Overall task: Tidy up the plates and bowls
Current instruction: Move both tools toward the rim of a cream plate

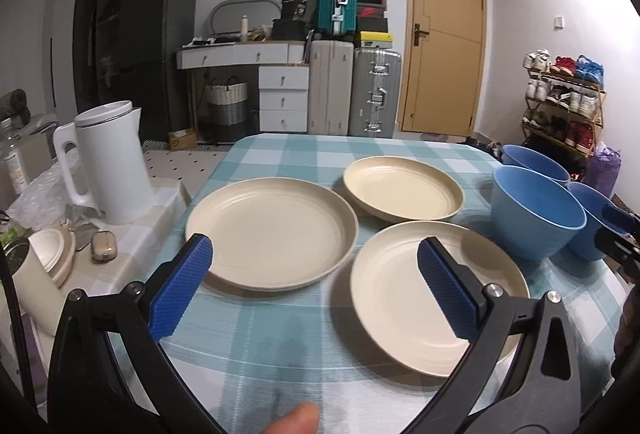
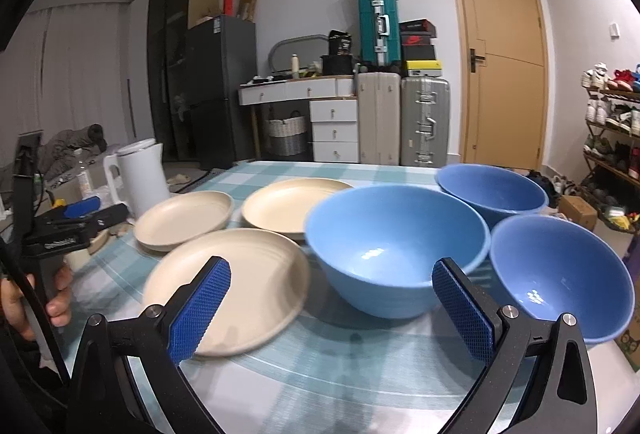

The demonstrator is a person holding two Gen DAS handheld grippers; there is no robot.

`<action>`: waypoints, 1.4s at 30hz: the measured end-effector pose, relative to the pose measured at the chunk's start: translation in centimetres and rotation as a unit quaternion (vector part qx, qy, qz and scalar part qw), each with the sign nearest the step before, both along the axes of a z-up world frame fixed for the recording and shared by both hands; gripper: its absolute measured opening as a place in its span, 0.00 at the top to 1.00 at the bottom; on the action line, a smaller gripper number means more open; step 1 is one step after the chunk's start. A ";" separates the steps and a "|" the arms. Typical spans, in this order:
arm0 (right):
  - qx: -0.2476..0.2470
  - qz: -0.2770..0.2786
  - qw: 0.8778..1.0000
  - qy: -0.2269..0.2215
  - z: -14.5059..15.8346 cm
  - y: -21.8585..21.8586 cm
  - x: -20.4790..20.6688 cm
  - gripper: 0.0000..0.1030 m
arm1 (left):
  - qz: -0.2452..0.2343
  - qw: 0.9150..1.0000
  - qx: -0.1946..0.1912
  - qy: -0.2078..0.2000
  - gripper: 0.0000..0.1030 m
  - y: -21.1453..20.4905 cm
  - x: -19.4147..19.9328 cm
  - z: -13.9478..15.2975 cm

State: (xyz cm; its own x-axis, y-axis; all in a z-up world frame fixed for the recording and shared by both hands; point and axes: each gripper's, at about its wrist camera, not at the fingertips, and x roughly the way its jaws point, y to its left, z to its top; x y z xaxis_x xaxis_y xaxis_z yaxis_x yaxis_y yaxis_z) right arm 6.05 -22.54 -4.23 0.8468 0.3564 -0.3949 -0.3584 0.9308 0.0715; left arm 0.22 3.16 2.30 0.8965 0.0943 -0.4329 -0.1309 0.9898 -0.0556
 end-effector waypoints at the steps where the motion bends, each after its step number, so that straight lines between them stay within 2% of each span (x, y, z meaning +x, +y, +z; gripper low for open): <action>1: 0.002 0.002 1.000 -0.001 0.4 0.4 0.0 0.00 | 0.005 1.000 -0.004 0.002 0.01 0.3 0.0 0.2; 9: 0.028 0.035 0.999 0.010 2.7 3.5 0.8 0.00 | 0.025 0.999 -0.003 0.026 0.01 2.0 0.5 1.4; 13: 0.041 0.053 0.998 0.016 3.9 5.2 1.5 0.00 | 0.038 0.998 -0.024 0.037 0.01 3.8 0.7 1.7; 20: 0.051 0.067 0.996 0.020 5.1 8.0 2.8 0.00 | 0.058 0.996 -0.028 0.056 0.01 6.4 1.4 1.5; 27: 0.047 0.068 0.995 0.048 5.3 10.1 4.8 0.00 | 0.074 0.993 -0.042 0.076 0.01 7.9 2.9 1.3; 42: 0.028 0.090 0.992 0.089 3.7 14.3 8.9 0.00 | 0.101 0.985 -0.052 0.127 0.01 11.3 6.8 -1.6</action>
State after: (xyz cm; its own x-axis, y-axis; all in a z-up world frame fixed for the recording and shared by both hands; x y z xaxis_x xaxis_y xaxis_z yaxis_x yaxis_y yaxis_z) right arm 14.97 -8.24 -0.54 0.6863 0.5209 -0.5076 -0.4957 0.8457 0.1977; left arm 7.04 14.47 0.71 0.7255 0.2027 -0.6577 -0.3474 0.9328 -0.0957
